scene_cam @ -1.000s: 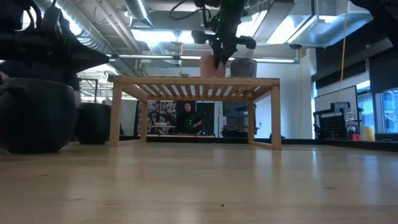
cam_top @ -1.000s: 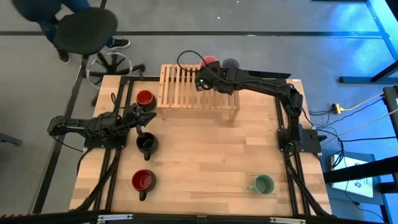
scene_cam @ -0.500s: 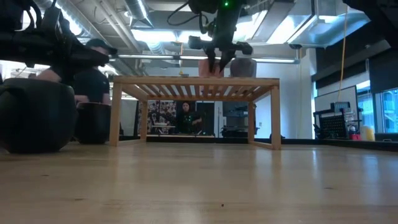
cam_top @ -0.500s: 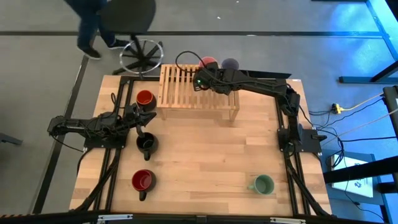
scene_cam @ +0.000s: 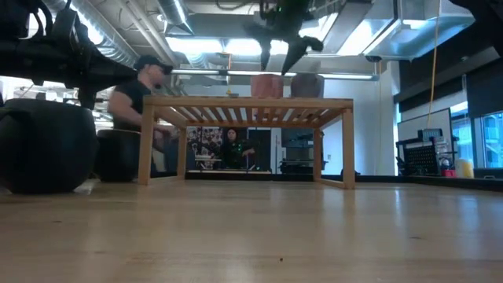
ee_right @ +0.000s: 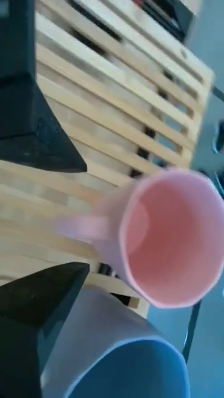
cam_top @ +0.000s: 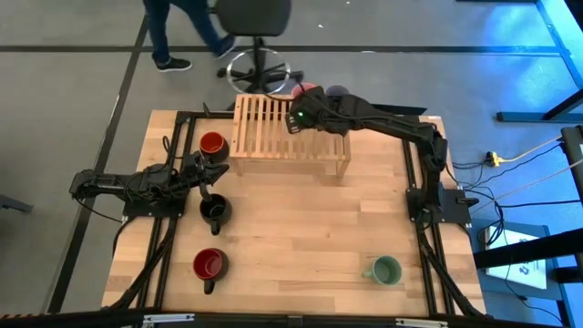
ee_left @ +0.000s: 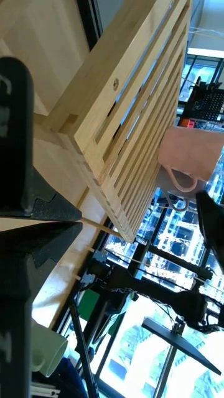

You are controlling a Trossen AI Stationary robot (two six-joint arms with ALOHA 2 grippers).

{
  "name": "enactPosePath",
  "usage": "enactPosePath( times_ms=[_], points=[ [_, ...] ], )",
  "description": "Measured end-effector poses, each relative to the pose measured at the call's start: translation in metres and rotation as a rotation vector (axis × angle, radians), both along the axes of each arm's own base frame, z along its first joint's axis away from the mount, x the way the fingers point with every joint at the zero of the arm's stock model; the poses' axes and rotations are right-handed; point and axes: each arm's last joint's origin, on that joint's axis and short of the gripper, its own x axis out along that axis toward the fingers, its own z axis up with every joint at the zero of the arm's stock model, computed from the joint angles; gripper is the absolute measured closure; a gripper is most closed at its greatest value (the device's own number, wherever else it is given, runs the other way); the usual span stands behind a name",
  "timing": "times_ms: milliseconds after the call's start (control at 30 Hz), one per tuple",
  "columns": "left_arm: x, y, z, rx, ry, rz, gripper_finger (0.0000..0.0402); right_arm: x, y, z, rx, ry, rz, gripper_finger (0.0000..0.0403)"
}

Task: Place coffee mugs
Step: Put the green mug on the shelf

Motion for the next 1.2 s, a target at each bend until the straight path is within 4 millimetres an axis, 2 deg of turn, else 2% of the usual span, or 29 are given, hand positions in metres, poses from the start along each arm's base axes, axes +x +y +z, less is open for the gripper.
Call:
enactPosePath(
  times_ms=[133,300,467,567,767,933,1200],
  points=[
    [0.000,0.000,0.000,0.000,0.000,-0.001,0.0395,-0.008,0.035,0.012,0.084,0.049,0.138,0.0162],
    [0.000,0.000,0.000,0.000,0.000,-0.003,0.0395,-0.021,0.102,0.017,0.158,0.143,0.317,0.0161],
    [0.000,0.000,0.000,0.000,0.000,-0.004,0.0395,-0.035,0.165,0.015,0.263,0.193,0.397,0.0161],
    [0.000,0.000,0.000,0.000,0.000,-0.005,0.0395,-0.045,0.194,0.014,0.356,0.214,0.409,0.0161],
    [0.000,0.000,0.000,0.000,0.000,-0.007,0.0395,-0.071,0.248,-0.003,0.487,0.260,0.315,0.0161],
    [0.000,0.000,0.000,-0.002,-0.001,-0.008,0.0395,-0.100,0.288,-0.033,0.591,0.345,0.154,0.0162],
    [0.000,0.000,0.000,0.000,0.000,-0.012,0.0395,-0.146,0.332,-0.076,0.722,0.341,-0.133,0.0162]
  ],
)
